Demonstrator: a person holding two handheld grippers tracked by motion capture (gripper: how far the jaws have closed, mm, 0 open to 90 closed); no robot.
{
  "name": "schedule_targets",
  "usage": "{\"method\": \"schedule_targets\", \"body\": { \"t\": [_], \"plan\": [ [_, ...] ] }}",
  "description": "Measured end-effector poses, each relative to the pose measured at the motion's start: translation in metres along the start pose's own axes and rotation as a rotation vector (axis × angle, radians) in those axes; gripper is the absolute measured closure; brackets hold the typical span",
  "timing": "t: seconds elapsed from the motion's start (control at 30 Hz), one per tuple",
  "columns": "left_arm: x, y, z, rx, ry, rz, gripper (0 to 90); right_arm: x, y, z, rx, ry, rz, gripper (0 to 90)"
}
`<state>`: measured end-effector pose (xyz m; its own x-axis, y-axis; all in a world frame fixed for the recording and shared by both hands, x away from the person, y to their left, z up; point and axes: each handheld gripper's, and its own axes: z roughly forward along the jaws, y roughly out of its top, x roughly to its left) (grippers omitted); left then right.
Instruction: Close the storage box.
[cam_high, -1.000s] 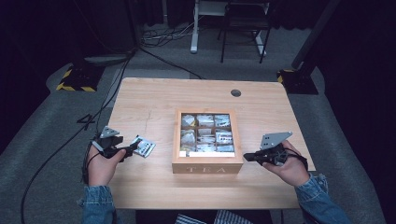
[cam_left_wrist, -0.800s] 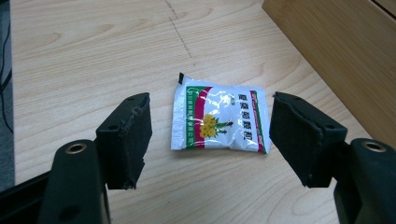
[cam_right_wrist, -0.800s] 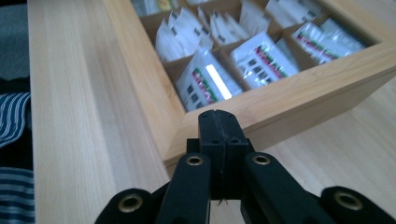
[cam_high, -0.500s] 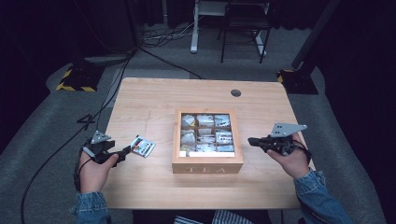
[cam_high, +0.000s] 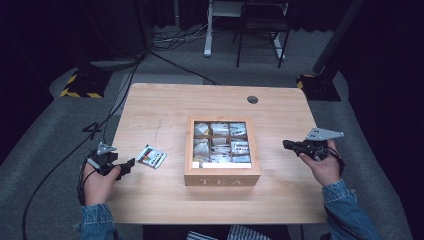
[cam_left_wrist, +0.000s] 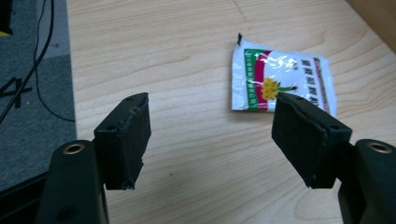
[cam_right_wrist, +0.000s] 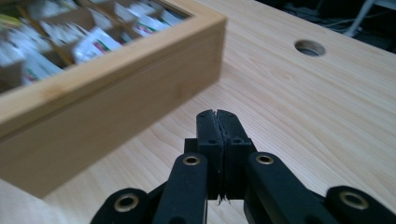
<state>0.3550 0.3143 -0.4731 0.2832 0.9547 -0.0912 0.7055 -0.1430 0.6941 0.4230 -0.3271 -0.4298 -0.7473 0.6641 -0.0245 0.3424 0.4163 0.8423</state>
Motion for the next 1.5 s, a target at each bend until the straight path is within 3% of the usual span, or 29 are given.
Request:
{"method": "schedule_targets", "body": {
  "t": [0.13,0.5,0.97,1.13,1.2,1.3,1.43,1.5],
  "plan": [
    [0.004,-0.004,0.004,0.008,0.008,0.005,27.2,-0.012,-0.012,0.004,0.019,-0.036,0.024,88.8],
    [0.012,-0.014,0.009,0.107,0.035,0.004,25.4,-0.036,-0.039,0.011,0.055,-0.088,0.080,87.1],
    [0.012,-0.015,0.011,0.113,0.035,0.018,23.9,-0.047,-0.055,0.021,0.115,-0.156,0.103,78.7],
    [0.011,-0.014,0.011,0.124,0.042,0.025,23.5,-0.051,-0.061,0.024,0.147,-0.190,0.100,69.2],
    [0.011,-0.015,0.011,0.124,0.042,0.024,23.4,-0.053,-0.064,0.027,0.165,-0.175,0.115,61.8],
    [0.011,-0.015,0.011,0.124,0.042,0.024,23.3,-0.054,-0.068,0.031,0.132,-0.151,0.170,48.2],
    [0.010,-0.015,0.011,0.122,0.039,0.021,22.7,-0.053,-0.066,0.035,0.155,-0.192,0.177,29.7],
    [0.010,-0.015,0.011,0.123,0.038,0.019,22.5,-0.053,-0.065,0.036,0.161,-0.203,0.187,25.0]
  ]
}}
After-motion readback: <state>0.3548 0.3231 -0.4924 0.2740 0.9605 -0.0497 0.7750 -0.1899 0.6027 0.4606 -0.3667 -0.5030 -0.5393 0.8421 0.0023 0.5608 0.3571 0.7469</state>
